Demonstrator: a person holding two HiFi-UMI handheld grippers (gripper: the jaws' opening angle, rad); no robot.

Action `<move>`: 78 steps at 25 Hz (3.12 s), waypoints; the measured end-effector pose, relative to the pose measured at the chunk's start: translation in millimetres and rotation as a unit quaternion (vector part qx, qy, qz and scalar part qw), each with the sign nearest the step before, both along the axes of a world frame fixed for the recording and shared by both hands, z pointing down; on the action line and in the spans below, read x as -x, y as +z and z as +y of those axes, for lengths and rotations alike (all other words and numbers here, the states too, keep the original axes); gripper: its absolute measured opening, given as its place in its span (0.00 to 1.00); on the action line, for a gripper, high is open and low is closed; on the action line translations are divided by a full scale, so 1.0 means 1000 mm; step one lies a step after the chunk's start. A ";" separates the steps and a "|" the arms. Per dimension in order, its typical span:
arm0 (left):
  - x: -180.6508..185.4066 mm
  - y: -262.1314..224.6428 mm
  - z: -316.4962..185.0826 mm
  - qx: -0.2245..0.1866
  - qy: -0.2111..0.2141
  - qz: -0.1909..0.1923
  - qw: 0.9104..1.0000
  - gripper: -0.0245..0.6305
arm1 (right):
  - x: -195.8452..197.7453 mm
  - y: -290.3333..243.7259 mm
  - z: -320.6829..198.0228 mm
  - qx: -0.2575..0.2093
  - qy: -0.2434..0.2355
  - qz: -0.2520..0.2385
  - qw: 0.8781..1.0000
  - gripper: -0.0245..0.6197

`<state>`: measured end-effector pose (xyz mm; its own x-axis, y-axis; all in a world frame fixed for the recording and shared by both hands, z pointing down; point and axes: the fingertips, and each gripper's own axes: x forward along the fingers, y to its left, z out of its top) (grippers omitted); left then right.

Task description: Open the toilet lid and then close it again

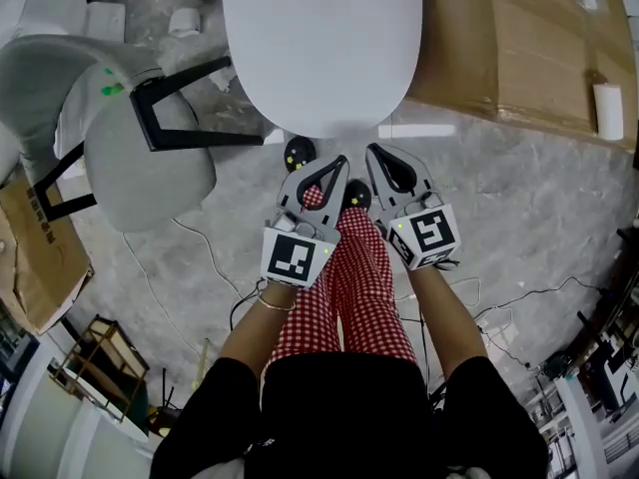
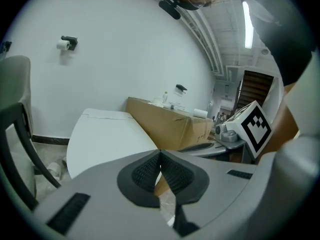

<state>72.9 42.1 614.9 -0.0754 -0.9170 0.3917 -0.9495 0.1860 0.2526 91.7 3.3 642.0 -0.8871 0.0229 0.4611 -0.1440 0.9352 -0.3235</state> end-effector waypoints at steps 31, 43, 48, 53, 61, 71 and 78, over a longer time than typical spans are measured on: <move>0.015 0.046 -0.008 0.024 0.007 0.018 1.000 0.04 | -0.009 0.116 -0.023 -0.020 0.007 0.132 0.991 0.07; 0.020 0.051 0.001 0.033 0.012 0.022 0.999 0.04 | -0.002 0.117 -0.026 -0.006 0.021 0.126 0.992 0.07; 0.021 0.051 0.002 0.034 0.015 0.021 0.999 0.04 | -0.004 0.114 -0.026 0.002 0.033 0.124 0.992 0.07; 0.022 0.048 0.000 0.029 0.018 0.026 0.999 0.04 | -0.003 0.105 -0.026 0.007 0.045 0.115 0.992 0.07; 0.026 0.043 -0.001 0.030 0.017 0.019 0.999 0.04 | -0.004 0.083 -0.028 0.011 0.046 0.098 0.994 0.07; 0.015 0.034 0.006 0.030 0.022 0.016 0.999 0.04 | -0.003 0.058 -0.030 0.012 0.032 0.080 0.996 0.07; 0.008 0.035 0.015 0.040 0.018 0.002 0.999 0.04 | 0.000 0.041 -0.031 0.011 0.034 0.067 0.997 0.07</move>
<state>64.6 57.6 650.4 -0.0413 -0.8850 0.4637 -0.9548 0.1717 0.2427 91.5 -27.8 683.2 -0.8177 -0.0230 0.5752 -0.2494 0.9148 -0.3179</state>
